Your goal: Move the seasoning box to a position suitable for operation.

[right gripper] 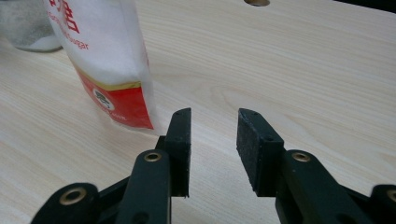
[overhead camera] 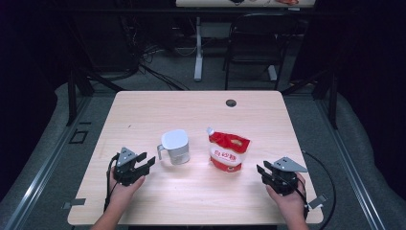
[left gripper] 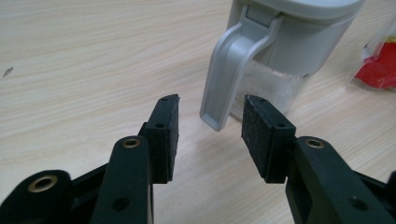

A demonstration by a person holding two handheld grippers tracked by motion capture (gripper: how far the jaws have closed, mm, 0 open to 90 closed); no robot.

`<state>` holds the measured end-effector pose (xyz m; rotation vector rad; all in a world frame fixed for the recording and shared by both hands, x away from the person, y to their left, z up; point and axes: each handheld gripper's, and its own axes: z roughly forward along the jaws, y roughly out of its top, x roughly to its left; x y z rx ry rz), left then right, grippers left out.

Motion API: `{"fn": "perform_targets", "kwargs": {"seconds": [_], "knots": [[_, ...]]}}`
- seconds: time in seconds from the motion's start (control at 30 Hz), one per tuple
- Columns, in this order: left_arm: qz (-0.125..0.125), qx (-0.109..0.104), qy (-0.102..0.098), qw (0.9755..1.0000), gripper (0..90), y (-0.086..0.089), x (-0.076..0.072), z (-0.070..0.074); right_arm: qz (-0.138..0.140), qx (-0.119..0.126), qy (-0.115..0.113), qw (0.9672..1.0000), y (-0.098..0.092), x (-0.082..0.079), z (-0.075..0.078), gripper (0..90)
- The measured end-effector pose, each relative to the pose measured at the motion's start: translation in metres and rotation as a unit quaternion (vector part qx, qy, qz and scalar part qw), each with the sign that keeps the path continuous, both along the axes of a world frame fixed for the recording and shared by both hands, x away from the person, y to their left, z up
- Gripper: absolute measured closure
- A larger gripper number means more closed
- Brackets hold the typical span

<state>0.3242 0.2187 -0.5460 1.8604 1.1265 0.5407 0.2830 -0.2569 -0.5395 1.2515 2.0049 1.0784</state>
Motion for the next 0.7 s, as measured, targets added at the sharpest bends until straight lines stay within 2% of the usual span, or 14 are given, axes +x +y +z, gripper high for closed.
{"fn": "perform_targets", "kwargs": {"seconds": [0.1,0.2,0.33,0.43,0.5,0.53,0.6,0.63,0.7], "knots": [[-0.001,0.005,0.006,1.0000,55.8,-0.006,0.004,0.001,0.010,0.005,0.006,0.9999,0.000,0.002,-0.001,65.6],[0.001,0.016,0.004,0.9999,55.1,-0.011,0.006,0.000,0.022,0.009,0.015,0.9996,-0.001,0.004,-0.002,65.6],[0.009,0.022,0.010,0.9997,54.8,-0.014,0.010,0.000,0.021,0.012,0.026,0.9994,-0.001,0.005,-0.004,66.7],[0.012,0.017,0.014,0.9997,55.9,-0.014,0.014,0.000,0.023,0.024,0.017,0.9993,-0.003,0.006,-0.004,61.2],[0.012,0.023,0.016,0.9995,56.2,-0.014,0.015,-0.001,0.034,0.039,0.013,0.9986,-0.003,0.006,-0.003,56.1],[0.012,0.028,0.012,0.9995,56.1,-0.015,0.016,-0.001,0.036,0.037,0.012,0.9986,-0.003,0.005,-0.003,55.5],[0.011,0.026,0.013,0.9995,56.5,-0.017,0.017,-0.003,0.032,0.040,0.009,0.9987,-0.003,0.005,-0.002,54.8],[0.007,0.025,0.014,0.9996,56.5,-0.018,0.017,-0.003,0.030,0.052,0.006,0.9982,-0.002,0.005,-0.001,55.0],[0.005,0.028,0.011,0.9995,56.1,-0.021,0.018,-0.002,0.024,0.055,-0.002,0.9982,-0.004,0.003,0.000,58.3]]}}
